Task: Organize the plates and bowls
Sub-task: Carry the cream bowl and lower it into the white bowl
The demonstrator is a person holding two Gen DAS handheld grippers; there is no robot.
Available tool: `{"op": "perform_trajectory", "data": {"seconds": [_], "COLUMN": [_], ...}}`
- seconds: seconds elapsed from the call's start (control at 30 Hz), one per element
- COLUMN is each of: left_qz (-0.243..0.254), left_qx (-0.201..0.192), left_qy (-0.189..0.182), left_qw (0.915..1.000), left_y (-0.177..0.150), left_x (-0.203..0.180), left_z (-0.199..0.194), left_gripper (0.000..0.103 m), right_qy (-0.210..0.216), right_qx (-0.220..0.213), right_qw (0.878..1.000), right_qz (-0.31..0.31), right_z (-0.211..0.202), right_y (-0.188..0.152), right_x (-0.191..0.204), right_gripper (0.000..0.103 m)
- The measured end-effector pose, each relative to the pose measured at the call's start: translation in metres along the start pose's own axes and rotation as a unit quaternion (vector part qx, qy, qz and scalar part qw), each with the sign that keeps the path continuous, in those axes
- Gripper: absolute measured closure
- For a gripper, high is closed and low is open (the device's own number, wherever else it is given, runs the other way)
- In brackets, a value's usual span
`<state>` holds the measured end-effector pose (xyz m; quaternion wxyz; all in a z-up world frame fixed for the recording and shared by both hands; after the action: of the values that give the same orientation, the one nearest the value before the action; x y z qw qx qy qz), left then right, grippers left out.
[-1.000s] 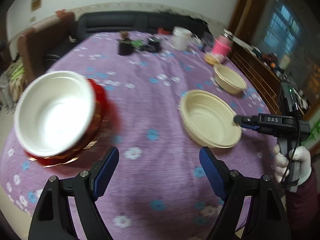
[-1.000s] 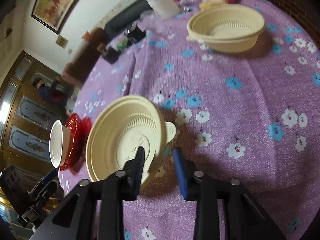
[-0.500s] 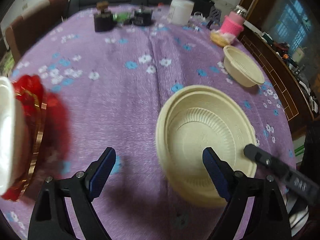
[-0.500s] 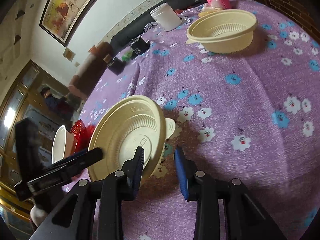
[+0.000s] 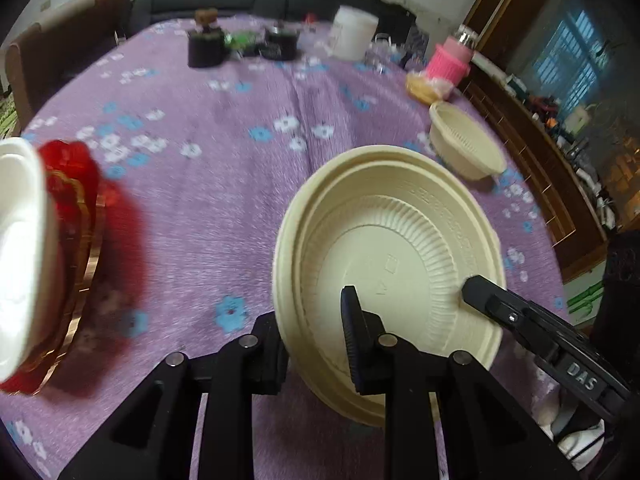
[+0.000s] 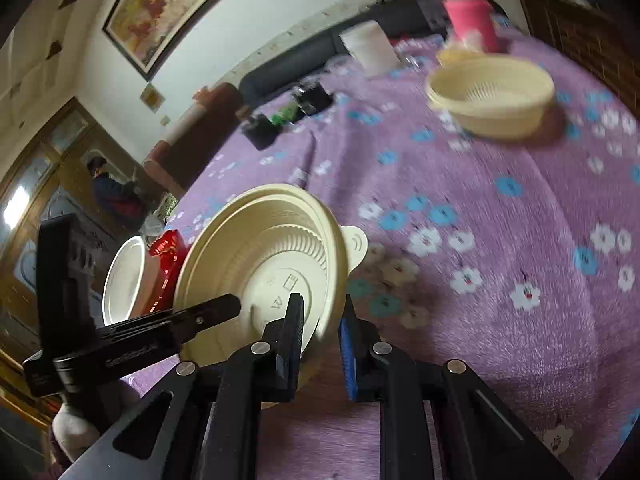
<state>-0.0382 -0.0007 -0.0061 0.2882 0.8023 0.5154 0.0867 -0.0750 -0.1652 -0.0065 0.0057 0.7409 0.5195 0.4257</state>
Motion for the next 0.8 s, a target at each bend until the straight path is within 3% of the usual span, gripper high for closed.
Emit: {"op": "perform_trajectory", "data": {"seconds": [0.2,0.43,0.57,0.67,0.8], "left_qz": [-0.019,-0.076,-0.106,-0.131,-0.172], "left_qx": [-0.064,-0.113,-0.109,-0.101,-0.072], "left_qy": [0.028,0.097,0.139,0.156,0.143], "left_qw": [0.9974,0.9859,0.9785,0.9737,0.9719], "left_y": [-0.003,-0.009,-0.011,-0.012,-0.017], "left_x": [0.034,0.116,0.168,0.208,0.256], "left_z": [-0.063,-0.130,-0.151,-0.155,-0.137], "left_gripper": [0.076,0.070,0.064,0.062,0.062], "right_qy": [0.034,0.086,0.112,0.108,0.086], "right_qx": [-0.009,0.019,0.052,0.078,0.116], "right_qw": [0.999,0.993,0.986,0.982,0.981], "right_qz": [-0.038,-0.079,-0.112,-0.135,-0.133], "right_z": [-0.004,0.033,0.067,0.098,0.142], "right_y": [-0.002,-0.012,-0.019,-0.021,-0.027], "right_x": [0.060,0.153,0.224,0.262,0.282], "right_gripper": [0.084,0.084,0.084,0.084,0.084]}}
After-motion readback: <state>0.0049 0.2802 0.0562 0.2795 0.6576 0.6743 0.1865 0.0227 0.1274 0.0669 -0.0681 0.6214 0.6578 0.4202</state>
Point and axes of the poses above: each gripper's, at about its wrist camera, not at the fingertips, and z roughly the way its jaws point, x to its left, y to its top, the point moved 7 cm from there along z, roughly the way its jaws point, and after that the axes turned 12 degrees about z, right-handed, at the moved point
